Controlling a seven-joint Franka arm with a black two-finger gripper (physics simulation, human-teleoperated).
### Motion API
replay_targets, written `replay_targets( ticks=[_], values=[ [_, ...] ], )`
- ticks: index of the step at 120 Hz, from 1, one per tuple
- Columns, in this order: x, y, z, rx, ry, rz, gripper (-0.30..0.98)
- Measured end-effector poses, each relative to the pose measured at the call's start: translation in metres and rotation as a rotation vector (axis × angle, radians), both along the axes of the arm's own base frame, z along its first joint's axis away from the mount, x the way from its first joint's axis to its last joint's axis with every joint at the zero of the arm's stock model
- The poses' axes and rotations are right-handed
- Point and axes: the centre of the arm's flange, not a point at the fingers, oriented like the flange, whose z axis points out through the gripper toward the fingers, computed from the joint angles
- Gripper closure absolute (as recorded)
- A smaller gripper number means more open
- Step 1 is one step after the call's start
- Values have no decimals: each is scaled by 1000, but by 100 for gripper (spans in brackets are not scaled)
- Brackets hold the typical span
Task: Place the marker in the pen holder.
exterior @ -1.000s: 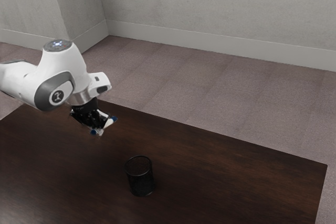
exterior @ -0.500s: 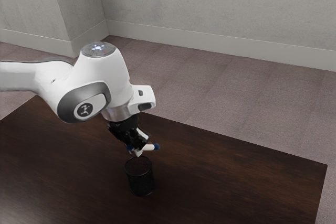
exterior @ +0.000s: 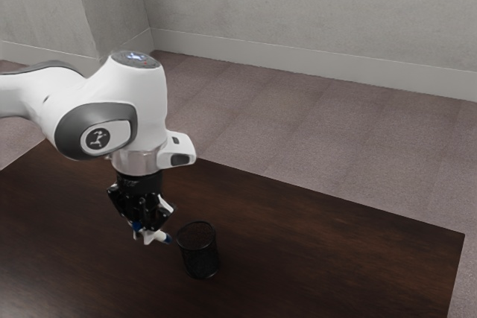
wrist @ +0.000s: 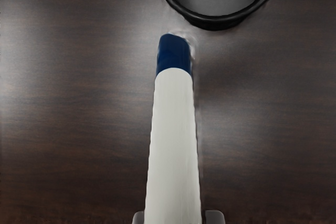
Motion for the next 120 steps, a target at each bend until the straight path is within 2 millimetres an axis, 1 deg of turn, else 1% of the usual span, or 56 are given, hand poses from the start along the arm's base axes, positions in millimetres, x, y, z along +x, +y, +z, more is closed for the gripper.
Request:
replay_targets(
  ticks=[12,28,40,46,64,76,92,108,120],
  values=[
    [-3,-1,-2,11,32,6,73],
    [-2,-8,-5,12,35,-3,72],
    [5,-13,5,1,7,-5,72],
    [9,-15,6,-1,3,-7,72],
    [21,-19,-9,1,21,-6,71],
    [27,-21,-11,-3,15,-5,71],
    [42,-26,-11,-2,5,-11,71],
    [49,-24,-19,1,12,-6,71],
    [53,-23,-30,4,29,-1,71]
  ],
)
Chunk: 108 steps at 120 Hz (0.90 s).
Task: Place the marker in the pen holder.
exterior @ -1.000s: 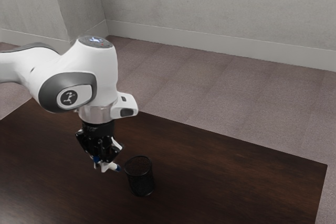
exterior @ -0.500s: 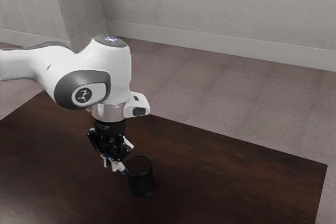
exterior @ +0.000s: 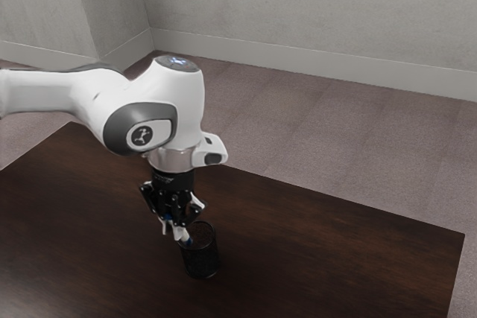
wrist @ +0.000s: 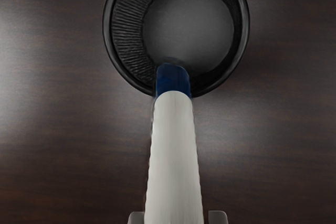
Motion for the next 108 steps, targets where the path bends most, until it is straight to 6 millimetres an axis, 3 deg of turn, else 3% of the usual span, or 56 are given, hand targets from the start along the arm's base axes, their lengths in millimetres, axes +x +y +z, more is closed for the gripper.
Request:
replay_targets(
  ticks=[28,54,76,82,84,88,95,100,104,108],
  values=[
    [16,-1,1,0,-20,-1,72],
    [25,5,-16,11,3,7,70],
    [26,5,-17,-2,3,11,33],
    [27,5,-10,-7,-12,10,26],
    [28,5,-1,-11,-27,11,24],
    [37,7,38,-31,-89,19,21],
    [64,32,180,-60,-311,34,16],
    [71,64,256,-56,-423,64,13],
    [70,85,285,-42,-455,83,11],
    [67,93,294,-29,-449,81,9]
  ],
)
